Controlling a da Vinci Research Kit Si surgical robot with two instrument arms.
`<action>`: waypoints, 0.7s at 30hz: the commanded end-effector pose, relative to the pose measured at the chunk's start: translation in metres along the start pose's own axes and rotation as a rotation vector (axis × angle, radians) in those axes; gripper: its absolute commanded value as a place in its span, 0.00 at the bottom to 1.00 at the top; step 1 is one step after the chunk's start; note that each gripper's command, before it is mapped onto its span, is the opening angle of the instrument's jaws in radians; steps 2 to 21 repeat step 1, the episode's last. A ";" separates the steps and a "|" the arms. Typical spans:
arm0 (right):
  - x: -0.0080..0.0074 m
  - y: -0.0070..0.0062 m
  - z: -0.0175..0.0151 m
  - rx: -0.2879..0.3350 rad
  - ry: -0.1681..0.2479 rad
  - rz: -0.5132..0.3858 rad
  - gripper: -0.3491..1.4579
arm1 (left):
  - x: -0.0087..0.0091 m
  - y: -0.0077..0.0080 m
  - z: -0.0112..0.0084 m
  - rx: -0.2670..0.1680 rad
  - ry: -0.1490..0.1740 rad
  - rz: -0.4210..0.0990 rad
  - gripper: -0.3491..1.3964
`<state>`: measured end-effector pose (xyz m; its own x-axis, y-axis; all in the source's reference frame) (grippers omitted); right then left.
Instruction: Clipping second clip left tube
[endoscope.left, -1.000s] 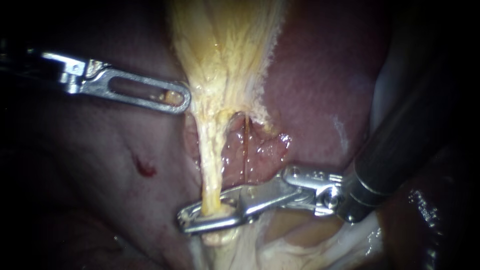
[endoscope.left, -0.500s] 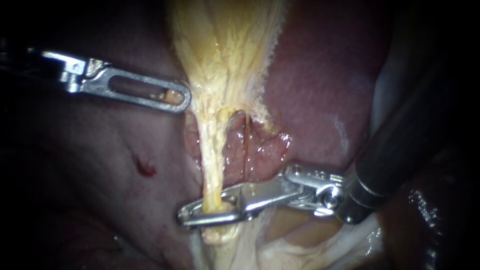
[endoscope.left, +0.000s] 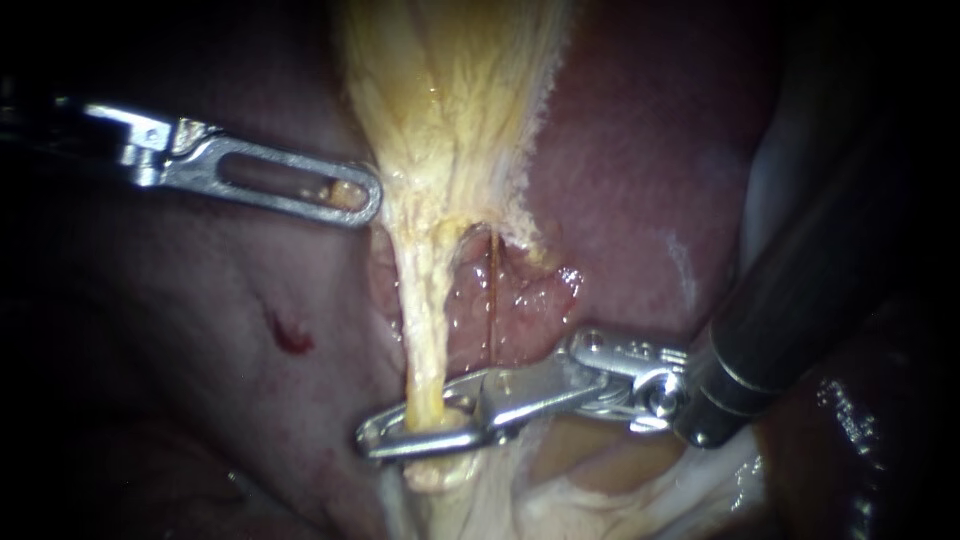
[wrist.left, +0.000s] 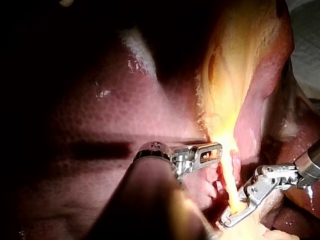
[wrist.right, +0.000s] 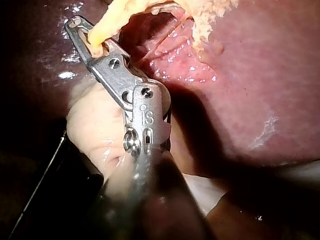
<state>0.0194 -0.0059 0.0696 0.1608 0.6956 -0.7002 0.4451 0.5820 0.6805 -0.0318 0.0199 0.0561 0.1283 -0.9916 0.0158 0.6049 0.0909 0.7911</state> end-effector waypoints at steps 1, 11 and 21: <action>0.0000 0.0000 0.0000 0.000 0.000 0.000 0.00 | 0.0000 0.0000 0.0000 0.000 0.000 0.000 0.00; 0.0000 0.0000 0.0000 0.000 0.000 0.000 0.00 | 0.0000 0.0000 0.0000 0.000 0.000 0.000 0.00; 0.0000 0.0000 0.0000 0.000 0.000 0.000 0.00 | 0.0000 0.0000 0.0000 0.000 0.000 0.000 0.00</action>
